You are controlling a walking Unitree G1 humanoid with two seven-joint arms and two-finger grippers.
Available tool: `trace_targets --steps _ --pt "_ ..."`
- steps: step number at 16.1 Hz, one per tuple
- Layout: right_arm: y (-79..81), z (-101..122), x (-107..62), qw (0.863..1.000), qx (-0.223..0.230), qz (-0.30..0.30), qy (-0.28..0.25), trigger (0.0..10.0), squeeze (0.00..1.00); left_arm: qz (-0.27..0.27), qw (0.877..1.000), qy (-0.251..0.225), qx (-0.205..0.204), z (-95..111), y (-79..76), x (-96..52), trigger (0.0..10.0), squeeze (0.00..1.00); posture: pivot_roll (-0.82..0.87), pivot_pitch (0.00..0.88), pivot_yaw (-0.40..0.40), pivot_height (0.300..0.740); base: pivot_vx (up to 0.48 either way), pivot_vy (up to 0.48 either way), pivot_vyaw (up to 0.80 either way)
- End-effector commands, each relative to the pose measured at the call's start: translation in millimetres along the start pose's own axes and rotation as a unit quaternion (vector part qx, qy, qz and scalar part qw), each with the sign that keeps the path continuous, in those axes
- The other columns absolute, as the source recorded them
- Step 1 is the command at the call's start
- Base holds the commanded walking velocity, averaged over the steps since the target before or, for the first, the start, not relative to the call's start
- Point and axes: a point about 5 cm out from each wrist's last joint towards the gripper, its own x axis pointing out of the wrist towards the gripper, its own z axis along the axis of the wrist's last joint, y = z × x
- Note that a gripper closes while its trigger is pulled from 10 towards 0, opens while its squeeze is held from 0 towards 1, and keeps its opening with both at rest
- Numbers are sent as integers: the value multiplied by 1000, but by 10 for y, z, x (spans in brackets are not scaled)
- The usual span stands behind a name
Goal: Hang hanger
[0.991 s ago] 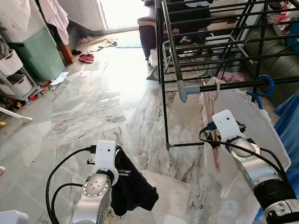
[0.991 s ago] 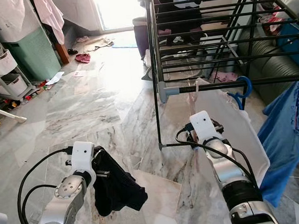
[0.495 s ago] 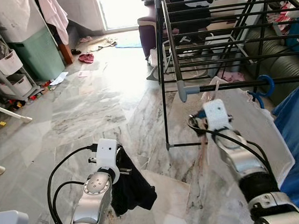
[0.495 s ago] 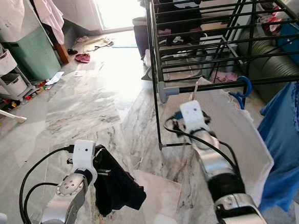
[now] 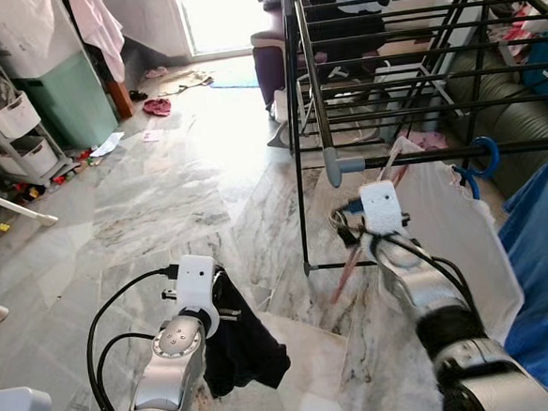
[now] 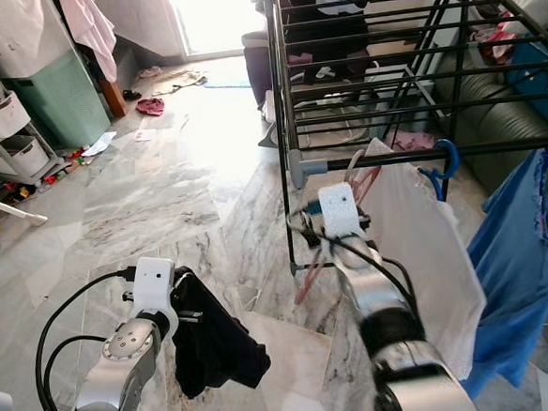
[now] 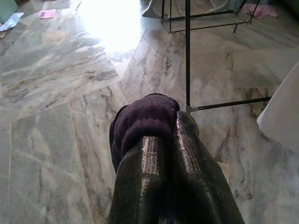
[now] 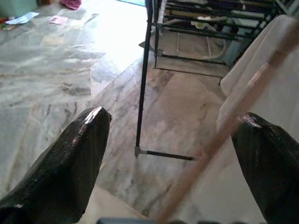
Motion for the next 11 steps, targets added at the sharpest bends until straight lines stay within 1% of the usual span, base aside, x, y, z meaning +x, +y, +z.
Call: trace_targets --steps 1,3,7,8,11 --pt "34 64 30 1000 20 -13 6 10000 1000 4 1000 -14 8 71 19 15 10000 0 -36 0 70 740 0 0 0" --pt "21 87 37 999 23 -31 6 10000 1000 4 1000 -15 8 81 16 17 10000 0 -28 0 65 740 0 0 0" --pt "-164 16 -25 997 13 -72 11 10000 1000 5 1000 -12 7 59 29 -6 10000 0 -31 0 70 740 0 0 0" --pt "-243 -27 -52 996 6 -91 16 10000 1000 4 1000 -11 8 57 27 -1 10000 0 -36 0 74 740 0 0 0" --pt "-366 -106 -113 993 8 -116 26 10000 1000 -1 1000 -12 10 76 11 17 10000 0 -45 0 81 740 0 0 0"
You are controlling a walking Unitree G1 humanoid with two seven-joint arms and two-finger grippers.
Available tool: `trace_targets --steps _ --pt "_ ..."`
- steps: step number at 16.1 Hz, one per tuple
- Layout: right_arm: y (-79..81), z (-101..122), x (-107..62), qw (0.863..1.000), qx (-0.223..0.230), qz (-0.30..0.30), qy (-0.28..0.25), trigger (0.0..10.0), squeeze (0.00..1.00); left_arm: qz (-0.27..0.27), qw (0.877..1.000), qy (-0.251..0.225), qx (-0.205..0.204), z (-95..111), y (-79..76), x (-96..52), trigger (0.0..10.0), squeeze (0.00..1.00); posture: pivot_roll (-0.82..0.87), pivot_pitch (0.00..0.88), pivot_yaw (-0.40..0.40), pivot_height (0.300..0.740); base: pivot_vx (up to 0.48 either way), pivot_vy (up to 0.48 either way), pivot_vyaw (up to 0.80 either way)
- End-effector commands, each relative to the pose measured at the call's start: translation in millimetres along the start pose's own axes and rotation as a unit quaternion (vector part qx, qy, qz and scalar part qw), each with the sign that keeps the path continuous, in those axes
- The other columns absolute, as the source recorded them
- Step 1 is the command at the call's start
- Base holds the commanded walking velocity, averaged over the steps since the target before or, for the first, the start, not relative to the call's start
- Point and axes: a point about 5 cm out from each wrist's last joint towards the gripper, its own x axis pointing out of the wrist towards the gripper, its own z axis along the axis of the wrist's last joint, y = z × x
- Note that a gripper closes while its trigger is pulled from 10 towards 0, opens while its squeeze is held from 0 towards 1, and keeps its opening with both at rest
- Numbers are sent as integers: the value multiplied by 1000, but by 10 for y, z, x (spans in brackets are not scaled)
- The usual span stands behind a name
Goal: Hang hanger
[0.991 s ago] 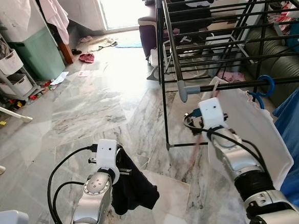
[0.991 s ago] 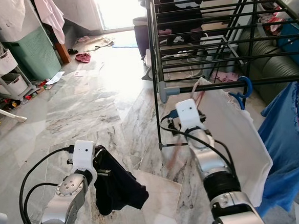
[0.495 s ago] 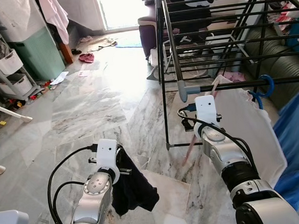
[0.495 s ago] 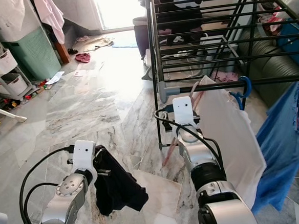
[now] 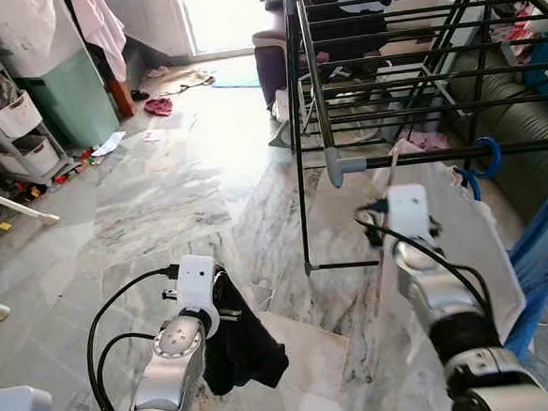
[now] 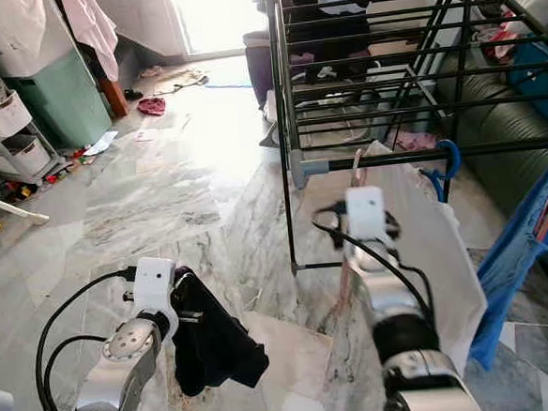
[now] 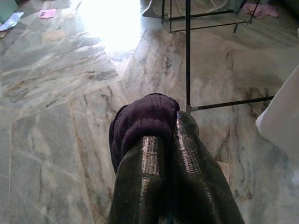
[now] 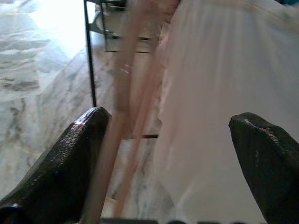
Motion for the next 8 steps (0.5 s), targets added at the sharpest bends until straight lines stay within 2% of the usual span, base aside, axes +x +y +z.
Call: trace_targets --steps 1,3,5,8 --pt "-25 62 -25 1000 4 -6 -11 10000 1000 0 1000 -12 10 78 14 18 10000 0 -49 0 83 740 0 0 0" --pt "-13 44 -64 1000 -2 8 -12 10000 1000 -3 1000 -10 12 72 11 20 10000 0 -53 0 84 740 0 0 0" --pt "64 64 -105 999 -5 32 -17 10000 1000 -4 1000 -9 13 65 5 21 10000 0 -57 0 85 740 0 0 0" --pt "180 187 -152 997 -26 59 -46 10000 1000 -6 1000 -10 13 71 -9 27 10000 0 -55 0 83 740 0 0 0"
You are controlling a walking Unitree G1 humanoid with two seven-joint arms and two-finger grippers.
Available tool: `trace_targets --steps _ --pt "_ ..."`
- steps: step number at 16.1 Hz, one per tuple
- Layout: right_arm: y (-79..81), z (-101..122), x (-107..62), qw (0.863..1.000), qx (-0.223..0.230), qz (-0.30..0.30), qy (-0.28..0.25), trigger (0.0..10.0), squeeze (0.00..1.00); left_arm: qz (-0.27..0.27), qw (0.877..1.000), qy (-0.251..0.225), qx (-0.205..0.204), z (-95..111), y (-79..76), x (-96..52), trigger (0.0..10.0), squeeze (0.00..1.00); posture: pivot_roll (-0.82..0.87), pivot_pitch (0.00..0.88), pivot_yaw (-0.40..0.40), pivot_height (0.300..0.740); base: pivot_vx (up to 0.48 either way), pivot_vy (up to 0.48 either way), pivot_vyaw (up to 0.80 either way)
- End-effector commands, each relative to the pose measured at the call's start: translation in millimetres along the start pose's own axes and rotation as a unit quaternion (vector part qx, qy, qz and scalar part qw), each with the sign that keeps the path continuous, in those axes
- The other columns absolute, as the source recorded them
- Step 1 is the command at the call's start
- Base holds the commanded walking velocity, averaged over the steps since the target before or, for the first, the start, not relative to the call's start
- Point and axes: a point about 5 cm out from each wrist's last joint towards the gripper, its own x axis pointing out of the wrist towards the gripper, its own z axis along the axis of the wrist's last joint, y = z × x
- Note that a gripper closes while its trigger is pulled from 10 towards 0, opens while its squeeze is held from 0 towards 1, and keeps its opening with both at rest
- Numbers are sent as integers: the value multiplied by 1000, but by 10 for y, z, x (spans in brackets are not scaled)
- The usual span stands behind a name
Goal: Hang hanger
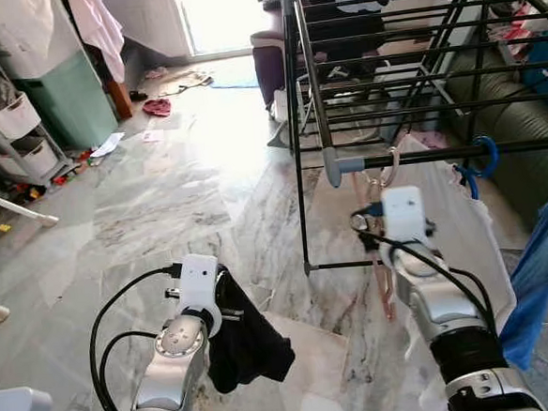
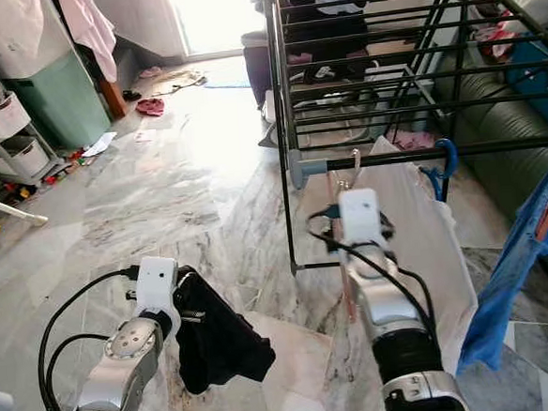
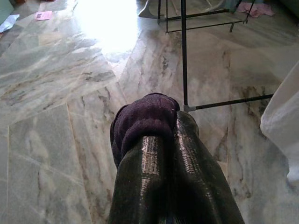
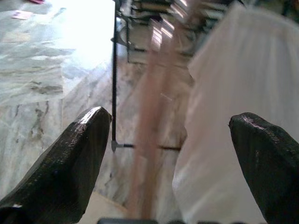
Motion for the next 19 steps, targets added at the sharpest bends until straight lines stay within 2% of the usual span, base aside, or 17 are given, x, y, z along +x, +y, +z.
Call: trace_targets --steps 1,3,6,10,11,12,19 --pt "26 76 -5 1000 -8 6 -16 10000 1000 2 1000 -10 9 62 24 18 10000 0 -51 0 80 740 0 0 0" --pt "33 104 -12 999 -22 8 -33 10000 1000 3 1000 -10 8 59 24 13 10000 0 -49 0 80 740 0 0 0" --pt "39 61 -22 999 21 9 -22 10000 1000 4 1000 -9 8 53 23 5 10000 0 -47 0 79 740 0 0 0" --pt "15 -39 -40 999 41 -7 17 10000 1000 2 1000 -5 8 37 23 -4 10000 0 -48 0 81 740 0 0 0" --pt "45 -75 -42 998 49 0 26 8431 1000 1 1000 -4 8 34 20 -3 10000 0 -49 0 82 740 0 0 0" --pt "88 -119 -39 998 58 9 38 0 1000 0 1000 -3 8 33 15 1 10000 0 -49 0 82 740 0 0 0" --pt "218 -34 4 997 66 27 40 0 1000 -2 1000 1 8 23 4 6 10000 0 -45 0 79 740 0 0 0"
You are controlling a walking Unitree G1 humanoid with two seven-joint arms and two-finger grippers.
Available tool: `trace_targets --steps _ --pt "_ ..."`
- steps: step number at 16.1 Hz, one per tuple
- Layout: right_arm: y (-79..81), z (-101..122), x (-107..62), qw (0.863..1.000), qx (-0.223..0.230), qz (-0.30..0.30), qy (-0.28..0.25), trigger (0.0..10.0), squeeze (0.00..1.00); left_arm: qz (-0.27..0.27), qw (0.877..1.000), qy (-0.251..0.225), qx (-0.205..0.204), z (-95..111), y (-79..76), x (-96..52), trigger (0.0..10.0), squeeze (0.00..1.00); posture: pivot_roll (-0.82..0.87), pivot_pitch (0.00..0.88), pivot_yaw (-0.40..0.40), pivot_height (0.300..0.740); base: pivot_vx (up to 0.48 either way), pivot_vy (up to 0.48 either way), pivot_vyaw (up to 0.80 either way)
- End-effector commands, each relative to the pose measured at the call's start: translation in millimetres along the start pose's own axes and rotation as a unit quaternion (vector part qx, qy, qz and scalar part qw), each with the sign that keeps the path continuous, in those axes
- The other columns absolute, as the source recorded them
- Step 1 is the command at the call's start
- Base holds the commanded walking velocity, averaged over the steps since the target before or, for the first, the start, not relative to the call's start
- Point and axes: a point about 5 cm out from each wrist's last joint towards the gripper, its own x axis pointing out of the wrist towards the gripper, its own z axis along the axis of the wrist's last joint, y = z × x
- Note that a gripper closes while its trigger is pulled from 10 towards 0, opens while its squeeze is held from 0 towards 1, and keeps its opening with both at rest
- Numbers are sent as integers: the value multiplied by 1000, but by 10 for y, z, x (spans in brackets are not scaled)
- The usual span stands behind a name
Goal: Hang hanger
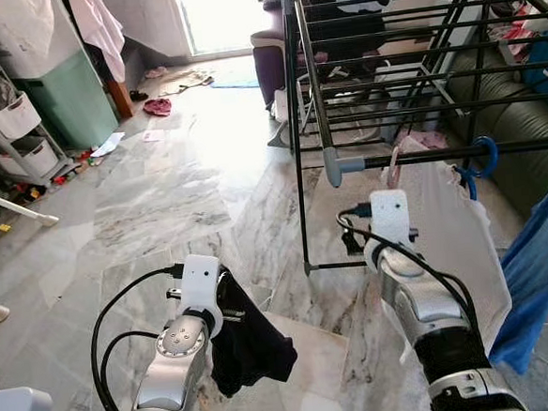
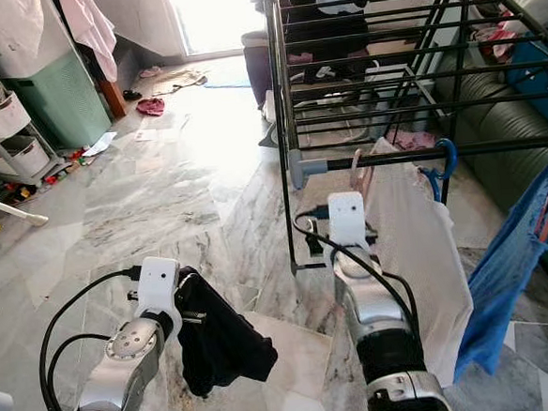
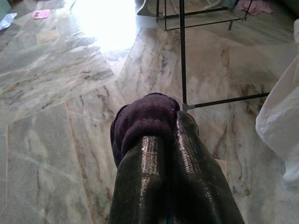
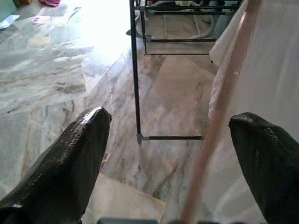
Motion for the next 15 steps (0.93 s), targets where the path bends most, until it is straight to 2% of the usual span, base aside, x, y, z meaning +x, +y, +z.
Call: trace_targets --steps 1,5,6,7,8,9,10,11,12,13,15 --pt "27 -20 14 1000 -1 1 14 0 1000 0 1000 -3 7 30 17 6 10000 0 -44 0 78 740 0 0 0" --pt "15 -166 7 998 14 -9 55 0 996 -2 1000 3 7 9 10 0 10000 0 -47 0 77 740 0 0 0" --pt "14 -162 10 998 14 -8 54 0 906 -3 1000 3 7 10 4 1 10000 0 -47 0 77 740 0 0 0" --pt "16 -157 13 998 14 -7 54 0 506 -3 1000 4 7 10 1 2 10000 0 -47 0 77 740 0 0 0" --pt "28 -143 21 998 16 -3 53 3686 0 -4 1000 4 7 8 1 4 10000 0 -47 0 76 740 0 0 0" --pt "34 -120 24 999 15 -2 50 8431 0 -4 1000 4 7 9 0 5 10000 0 -47 0 77 740 0 0 0" --pt "35 -109 26 999 16 -4 49 10000 0 -4 1000 5 7 10 -2 5 10000 0 -47 0 77 740 0 0 0" --pt "34 -119 26 999 18 -6 50 5843 0 -4 1000 5 7 9 -2 6 10000 0 -44 0 76 740 0 0 0" --pt "37 -128 24 998 19 -5 51 2510 0 -4 1000 6 7 9 -1 6 10000 0 -44 0 75 740 0 0 0" --pt "41 -132 20 998 21 -5 51 0 0 -4 1000 6 7 8 2 6 10000 0 -43 0 75 740 0 0 0" --pt "45 -119 17 999 25 -5 46 0 0 -4 1000 7 8 7 4 5 10000 0 -44 0 77 740 0 0 0"
